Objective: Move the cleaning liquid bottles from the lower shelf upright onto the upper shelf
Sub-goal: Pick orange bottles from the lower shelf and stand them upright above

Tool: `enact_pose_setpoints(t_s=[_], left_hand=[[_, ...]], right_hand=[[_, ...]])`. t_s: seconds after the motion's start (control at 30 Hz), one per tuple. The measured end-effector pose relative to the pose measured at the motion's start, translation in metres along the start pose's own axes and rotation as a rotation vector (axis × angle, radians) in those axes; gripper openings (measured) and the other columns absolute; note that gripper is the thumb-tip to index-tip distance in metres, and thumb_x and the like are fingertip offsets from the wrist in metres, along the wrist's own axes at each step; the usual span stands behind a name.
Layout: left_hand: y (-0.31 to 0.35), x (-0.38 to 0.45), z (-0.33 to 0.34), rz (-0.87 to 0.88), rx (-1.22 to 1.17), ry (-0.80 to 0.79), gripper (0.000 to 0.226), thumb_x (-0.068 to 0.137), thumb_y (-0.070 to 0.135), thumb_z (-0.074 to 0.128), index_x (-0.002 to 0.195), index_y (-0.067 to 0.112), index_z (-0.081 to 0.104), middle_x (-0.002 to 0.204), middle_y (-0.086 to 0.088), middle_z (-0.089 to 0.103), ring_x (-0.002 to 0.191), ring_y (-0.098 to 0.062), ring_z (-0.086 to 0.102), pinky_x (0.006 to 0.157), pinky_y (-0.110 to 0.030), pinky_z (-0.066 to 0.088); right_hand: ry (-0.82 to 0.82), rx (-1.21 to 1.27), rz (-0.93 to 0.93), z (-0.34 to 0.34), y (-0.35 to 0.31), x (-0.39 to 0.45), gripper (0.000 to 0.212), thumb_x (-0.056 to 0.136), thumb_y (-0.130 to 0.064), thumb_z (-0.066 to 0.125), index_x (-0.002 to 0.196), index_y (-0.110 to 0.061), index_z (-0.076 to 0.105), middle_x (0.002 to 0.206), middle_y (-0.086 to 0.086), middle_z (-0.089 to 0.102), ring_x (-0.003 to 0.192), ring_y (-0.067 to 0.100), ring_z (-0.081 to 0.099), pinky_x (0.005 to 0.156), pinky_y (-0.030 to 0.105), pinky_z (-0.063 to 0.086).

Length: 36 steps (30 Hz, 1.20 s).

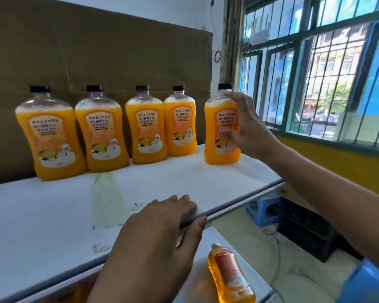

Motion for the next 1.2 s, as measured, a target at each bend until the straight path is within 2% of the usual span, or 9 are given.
enact_pose_setpoints(t_s=[0.13,0.2,0.4,0.47,0.53,0.7,0.9,1.07,1.2], left_hand=[[0.008,0.001,-0.007,-0.029,-0.025,-0.038,0.037,0.094,0.056,0.044,0.11,0.031,0.066,0.116,0.012,0.067,0.107,-0.002,0.048,0.089,-0.023,0.045],[0.009,-0.001,-0.007,-0.026,-0.05,-0.015,0.031,0.092,0.051,0.05,0.108,0.031,0.067,0.113,0.014,0.066,0.106,-0.001,0.049,0.088,-0.025,0.046],[0.009,-0.003,-0.002,-0.077,-0.147,-0.017,0.019,0.092,0.039,0.059,0.105,0.036,0.073,0.085,0.037,0.066,0.091,0.026,0.053,0.077,0.004,0.041],[0.008,-0.003,0.0,-0.087,-0.141,-0.002,0.017,0.093,0.037,0.06,0.103,0.036,0.073,0.08,0.046,0.061,0.092,0.027,0.051,0.077,0.004,0.04],[0.005,-0.002,0.002,-0.104,-0.135,0.01,0.015,0.093,0.037,0.06,0.103,0.039,0.071,0.071,0.055,0.051,0.09,0.033,0.048,0.073,0.007,0.037],[0.004,-0.001,0.008,-0.111,-0.074,0.05,0.026,0.094,0.035,0.059,0.117,0.033,0.071,0.102,0.04,0.055,0.086,0.041,0.04,0.071,0.012,0.031],[0.004,0.0,0.007,-0.121,-0.056,0.061,0.025,0.096,0.031,0.059,0.118,0.03,0.072,0.118,0.023,0.067,0.085,0.039,0.041,0.076,0.011,0.032],[0.007,-0.002,0.009,-0.13,-0.049,0.078,0.025,0.097,0.028,0.058,0.118,0.027,0.072,0.117,0.016,0.07,0.088,0.03,0.048,0.076,0.007,0.037],[0.013,-0.006,0.006,-0.184,-0.124,0.195,0.029,0.097,0.035,0.056,0.124,0.032,0.065,0.129,0.014,0.064,0.104,0.012,0.053,0.078,0.002,0.038]], right_hand=[[-0.048,0.044,-0.04,0.01,0.037,0.027,0.085,0.087,-0.003,0.072,0.147,-0.035,0.021,0.148,0.011,0.024,0.114,0.019,0.048,0.07,0.007,0.046],[-0.065,0.029,-0.068,0.019,0.051,0.039,0.084,0.088,-0.005,0.07,0.148,-0.034,0.019,0.149,0.014,0.022,0.111,0.019,0.047,0.077,0.013,0.046],[-0.07,-0.009,-0.13,0.047,0.073,0.06,0.084,0.092,-0.009,0.066,0.151,-0.037,0.012,0.155,0.012,0.013,0.11,0.025,0.049,0.088,0.037,0.055],[-0.087,-0.012,-0.124,0.055,0.079,0.067,0.086,0.093,-0.013,0.066,0.15,-0.043,0.008,0.157,0.011,0.009,0.109,0.029,0.053,0.089,0.046,0.058],[-0.105,-0.029,-0.121,0.061,0.084,0.071,0.092,0.094,-0.017,0.065,0.15,-0.049,0.0,0.162,0.009,-0.002,0.112,0.034,0.055,0.088,0.044,0.058],[-0.127,-0.039,-0.098,0.065,0.091,0.075,0.098,0.096,-0.02,0.063,0.149,-0.053,-0.013,0.164,0.006,-0.017,0.126,0.043,0.051,0.094,0.046,0.052],[-0.185,-0.105,-0.042,0.057,0.087,0.075,0.106,0.095,-0.025,0.065,0.142,-0.062,-0.024,0.164,0.009,-0.019,0.113,0.037,0.063,0.085,0.043,0.06],[-0.277,-0.15,0.004,0.034,0.079,0.068,0.109,0.095,-0.026,0.066,0.143,-0.057,-0.028,0.166,0.013,-0.01,0.128,0.041,0.054,0.094,0.043,0.053],[-0.356,-0.007,0.159,0.009,0.056,0.047,0.091,0.097,-0.029,0.063,0.157,-0.036,-0.005,0.166,0.011,0.015,0.137,0.033,0.046,0.108,0.046,0.04]])
Point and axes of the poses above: each hand's wrist, its own x-axis towards the middle knuckle, its own z-axis out of the palm, y = z × x, the point moved 2 cm from there along x, towards the middle knuckle
